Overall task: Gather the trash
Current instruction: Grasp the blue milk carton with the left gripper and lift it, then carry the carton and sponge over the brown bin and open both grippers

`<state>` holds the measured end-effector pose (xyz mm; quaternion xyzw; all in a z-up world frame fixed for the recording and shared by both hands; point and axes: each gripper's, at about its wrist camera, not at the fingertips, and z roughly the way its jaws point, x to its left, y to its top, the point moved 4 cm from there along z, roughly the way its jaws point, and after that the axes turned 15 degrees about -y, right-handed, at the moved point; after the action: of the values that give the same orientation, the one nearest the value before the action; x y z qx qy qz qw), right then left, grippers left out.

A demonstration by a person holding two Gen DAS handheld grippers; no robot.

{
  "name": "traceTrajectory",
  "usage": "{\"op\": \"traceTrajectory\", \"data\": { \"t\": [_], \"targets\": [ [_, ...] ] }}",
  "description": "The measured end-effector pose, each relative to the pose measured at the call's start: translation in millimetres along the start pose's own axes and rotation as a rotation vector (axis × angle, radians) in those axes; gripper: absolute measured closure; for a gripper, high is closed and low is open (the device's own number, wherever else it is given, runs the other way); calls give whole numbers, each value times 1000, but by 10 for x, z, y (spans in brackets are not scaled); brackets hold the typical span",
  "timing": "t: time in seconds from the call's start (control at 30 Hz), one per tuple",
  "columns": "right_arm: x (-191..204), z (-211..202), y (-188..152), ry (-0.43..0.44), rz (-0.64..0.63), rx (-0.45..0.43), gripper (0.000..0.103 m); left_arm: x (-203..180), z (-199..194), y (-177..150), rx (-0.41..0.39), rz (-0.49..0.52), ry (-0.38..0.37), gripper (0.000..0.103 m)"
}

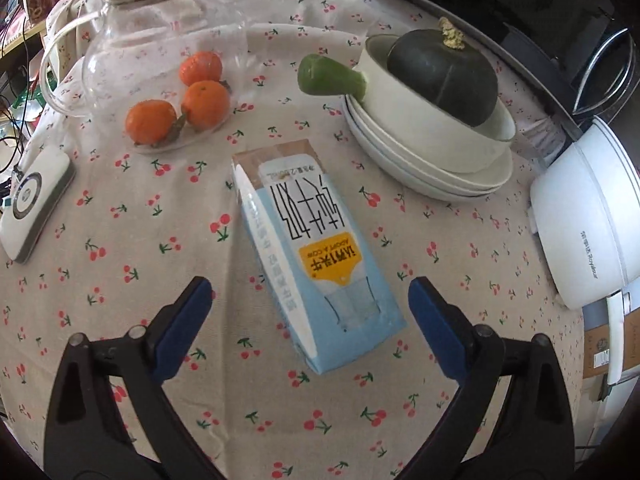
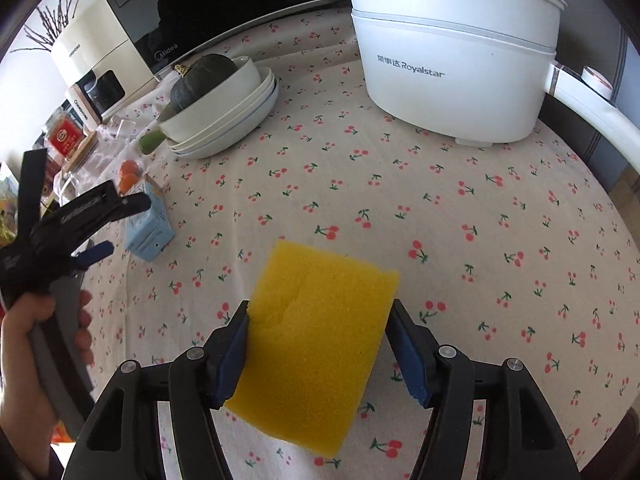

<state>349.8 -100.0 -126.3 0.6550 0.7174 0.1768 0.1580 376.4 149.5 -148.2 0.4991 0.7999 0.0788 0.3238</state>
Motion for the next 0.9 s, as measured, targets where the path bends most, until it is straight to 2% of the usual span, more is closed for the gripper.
{"op": "traceTrajectory", "data": {
  "t": [0.03, 0.07, 0.1, 0.13, 0.2, 0.33, 0.6, 0.9],
  "targets": [
    [-13, 14, -16, 4, 2, 5, 37, 33, 35, -25, 11, -17, -15, 16],
    [-34, 24, -39, 5, 3, 9, 36, 43, 18, -48, -2, -16, -26, 16],
    [-48, 37, -49, 3, 3, 13, 36, 31, -16, -62, -14, 2, -38, 27],
    [-63, 44, -58, -2, 1, 15, 36, 19, -20, -89, 8, 13, -70, 38],
    [-101, 41, -78, -12, 1, 20, 36, 6, -96, -148, 29, 42, -91, 45],
    [-166, -80, -105, -24, 22, 23, 36, 47, -335, -330, 64, 63, -129, 45],
    [-193, -636, -313, -32, 37, -8, 36, 163, -884, -798, 100, 121, -180, 45],
    [-291, -1062, -681, -45, 63, -17, 36, -66, -1252, -1091, 113, 194, -265, 45]
  ]
}}
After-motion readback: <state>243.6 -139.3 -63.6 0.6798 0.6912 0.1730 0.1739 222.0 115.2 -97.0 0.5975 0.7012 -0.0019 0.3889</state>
